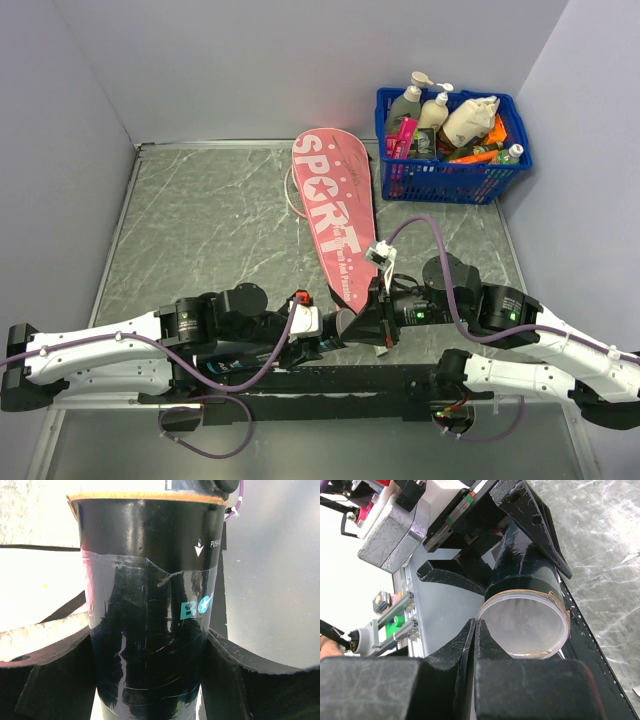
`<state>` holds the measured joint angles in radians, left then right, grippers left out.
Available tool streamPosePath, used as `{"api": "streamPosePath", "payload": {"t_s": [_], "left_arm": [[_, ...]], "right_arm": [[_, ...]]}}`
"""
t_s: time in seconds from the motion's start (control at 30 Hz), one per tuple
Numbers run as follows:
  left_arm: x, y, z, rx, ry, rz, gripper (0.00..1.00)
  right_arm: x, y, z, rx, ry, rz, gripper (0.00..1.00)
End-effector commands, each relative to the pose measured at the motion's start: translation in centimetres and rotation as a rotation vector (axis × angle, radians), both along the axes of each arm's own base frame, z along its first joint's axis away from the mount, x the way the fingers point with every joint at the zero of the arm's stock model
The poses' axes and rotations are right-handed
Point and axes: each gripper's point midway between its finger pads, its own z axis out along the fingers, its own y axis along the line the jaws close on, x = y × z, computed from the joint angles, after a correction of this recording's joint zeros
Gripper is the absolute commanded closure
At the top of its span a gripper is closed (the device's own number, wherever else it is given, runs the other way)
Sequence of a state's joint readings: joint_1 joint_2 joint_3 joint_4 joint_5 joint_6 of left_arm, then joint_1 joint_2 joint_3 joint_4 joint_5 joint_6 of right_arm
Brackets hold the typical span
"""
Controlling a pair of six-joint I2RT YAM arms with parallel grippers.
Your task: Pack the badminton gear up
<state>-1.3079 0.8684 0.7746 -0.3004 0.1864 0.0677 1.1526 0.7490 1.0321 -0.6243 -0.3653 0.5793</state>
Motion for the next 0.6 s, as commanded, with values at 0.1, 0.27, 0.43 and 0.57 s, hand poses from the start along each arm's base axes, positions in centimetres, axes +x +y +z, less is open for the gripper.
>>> {"api": "streamPosePath", "payload": {"t_s": [0.1,0.27,0.43,0.57], "left_arm": [[0.27,-0.90,2.74,-0.086,0.003,0.019,0.99],[0.30,-0.84,2.80,-0.087,0.003,0.021,0.99],[0.29,-0.80,2.85,-0.090,0.002,0.021,0.99],[0.29,-0.76,2.94,-0.093,0.000,0.020,0.99]], "right_arm": [[-1.08,1.59,1.86,0.095,-0.003,0.073,0.88],[-1.15,1.83,1.85,0.093,-0.004,0.079,0.84],[-1.09,1.98,1.80,0.093,-0.003,0.077,0.80],[-1.16,2.18,1.83,0.098,0.000,0.082,0.79]]}}
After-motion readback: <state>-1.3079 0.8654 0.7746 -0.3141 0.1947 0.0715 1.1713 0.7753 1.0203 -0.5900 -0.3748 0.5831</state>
